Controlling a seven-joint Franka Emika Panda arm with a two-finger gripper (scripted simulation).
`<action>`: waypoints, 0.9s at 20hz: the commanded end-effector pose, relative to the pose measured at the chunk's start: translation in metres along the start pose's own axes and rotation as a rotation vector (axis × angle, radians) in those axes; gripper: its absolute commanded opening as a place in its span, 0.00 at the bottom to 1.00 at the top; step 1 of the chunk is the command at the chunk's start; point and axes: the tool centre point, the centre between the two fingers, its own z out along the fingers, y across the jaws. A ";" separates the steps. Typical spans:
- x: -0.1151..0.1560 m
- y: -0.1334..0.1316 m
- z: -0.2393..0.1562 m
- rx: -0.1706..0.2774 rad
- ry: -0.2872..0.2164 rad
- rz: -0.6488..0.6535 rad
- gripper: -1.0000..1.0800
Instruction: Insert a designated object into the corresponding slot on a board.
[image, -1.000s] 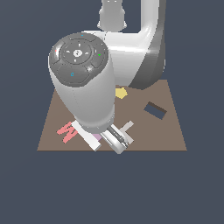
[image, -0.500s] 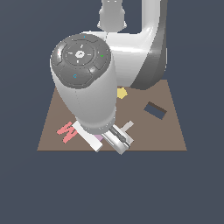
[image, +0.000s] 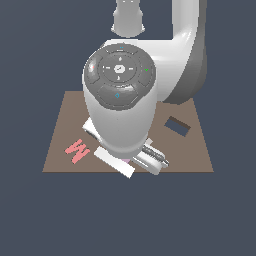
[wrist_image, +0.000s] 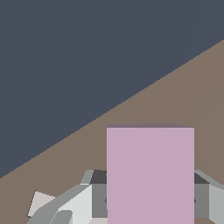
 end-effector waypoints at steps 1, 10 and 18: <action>-0.003 -0.011 -0.001 0.001 0.001 -0.080 0.00; -0.031 -0.057 -0.003 0.000 0.001 -0.451 0.00; -0.072 -0.088 -0.005 0.000 0.001 -0.803 0.00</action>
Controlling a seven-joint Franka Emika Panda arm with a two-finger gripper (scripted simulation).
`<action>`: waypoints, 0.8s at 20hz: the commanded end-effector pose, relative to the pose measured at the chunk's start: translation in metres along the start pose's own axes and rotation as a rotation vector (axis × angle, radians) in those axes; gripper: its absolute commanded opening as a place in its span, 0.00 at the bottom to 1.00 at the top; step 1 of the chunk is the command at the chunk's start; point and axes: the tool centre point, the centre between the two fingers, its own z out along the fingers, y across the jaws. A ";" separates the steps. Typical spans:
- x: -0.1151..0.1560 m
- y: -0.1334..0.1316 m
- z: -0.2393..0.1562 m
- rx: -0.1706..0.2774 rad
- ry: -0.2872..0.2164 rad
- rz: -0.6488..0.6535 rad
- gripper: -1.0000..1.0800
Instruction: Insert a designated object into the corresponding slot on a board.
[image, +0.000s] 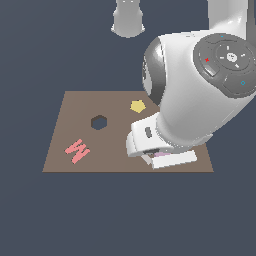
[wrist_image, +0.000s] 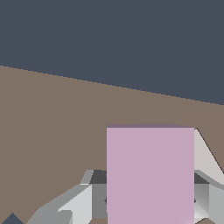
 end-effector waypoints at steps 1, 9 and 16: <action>-0.005 -0.016 -0.001 0.000 0.001 -0.115 0.00; -0.033 -0.057 -0.003 -0.001 0.001 -0.455 0.00; -0.056 -0.076 -0.004 -0.001 0.000 -0.655 0.00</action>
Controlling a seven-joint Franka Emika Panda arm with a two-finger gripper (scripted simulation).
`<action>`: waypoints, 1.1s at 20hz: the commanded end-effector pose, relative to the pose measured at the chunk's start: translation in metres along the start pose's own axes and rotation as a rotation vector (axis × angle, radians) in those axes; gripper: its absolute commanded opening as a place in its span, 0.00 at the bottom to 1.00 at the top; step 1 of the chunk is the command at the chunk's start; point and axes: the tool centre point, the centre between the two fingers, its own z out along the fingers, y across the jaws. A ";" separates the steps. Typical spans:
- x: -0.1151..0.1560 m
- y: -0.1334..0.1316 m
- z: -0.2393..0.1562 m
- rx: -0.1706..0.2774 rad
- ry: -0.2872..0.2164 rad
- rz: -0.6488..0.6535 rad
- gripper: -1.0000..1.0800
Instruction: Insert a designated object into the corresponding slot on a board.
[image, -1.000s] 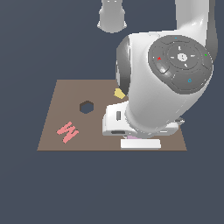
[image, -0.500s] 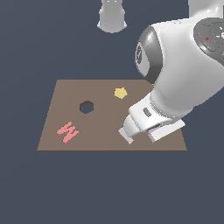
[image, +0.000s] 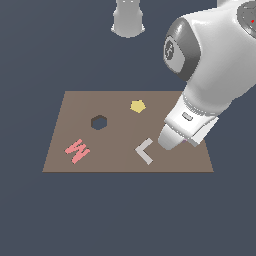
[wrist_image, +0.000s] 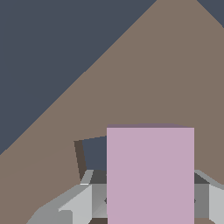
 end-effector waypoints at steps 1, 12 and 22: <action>-0.003 -0.008 -0.001 -0.001 0.000 -0.061 0.00; -0.012 -0.022 -0.001 -0.001 0.000 -0.172 0.00; -0.011 -0.020 0.005 -0.001 -0.001 -0.162 0.00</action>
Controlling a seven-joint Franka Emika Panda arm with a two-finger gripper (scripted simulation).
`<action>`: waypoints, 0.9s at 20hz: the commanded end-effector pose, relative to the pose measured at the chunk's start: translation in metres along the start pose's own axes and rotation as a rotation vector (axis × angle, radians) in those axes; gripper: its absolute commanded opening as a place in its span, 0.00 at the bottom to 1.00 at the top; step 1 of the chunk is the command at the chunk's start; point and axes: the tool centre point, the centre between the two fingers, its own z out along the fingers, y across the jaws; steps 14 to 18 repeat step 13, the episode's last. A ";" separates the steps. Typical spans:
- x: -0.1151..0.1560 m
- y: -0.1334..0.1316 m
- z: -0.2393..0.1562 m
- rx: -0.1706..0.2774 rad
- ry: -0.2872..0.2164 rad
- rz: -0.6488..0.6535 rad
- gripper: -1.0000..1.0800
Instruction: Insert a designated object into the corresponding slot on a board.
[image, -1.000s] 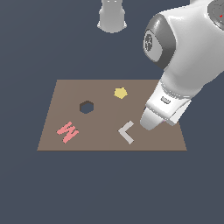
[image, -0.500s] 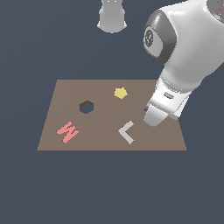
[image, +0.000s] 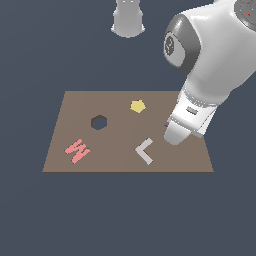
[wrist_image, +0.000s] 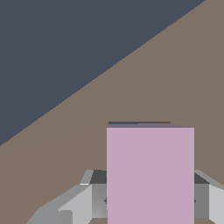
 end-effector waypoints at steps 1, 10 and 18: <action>0.000 0.000 0.005 0.000 0.000 0.001 0.00; 0.000 0.000 0.007 0.000 0.000 0.001 0.96; 0.000 0.000 0.007 0.000 0.000 0.001 0.96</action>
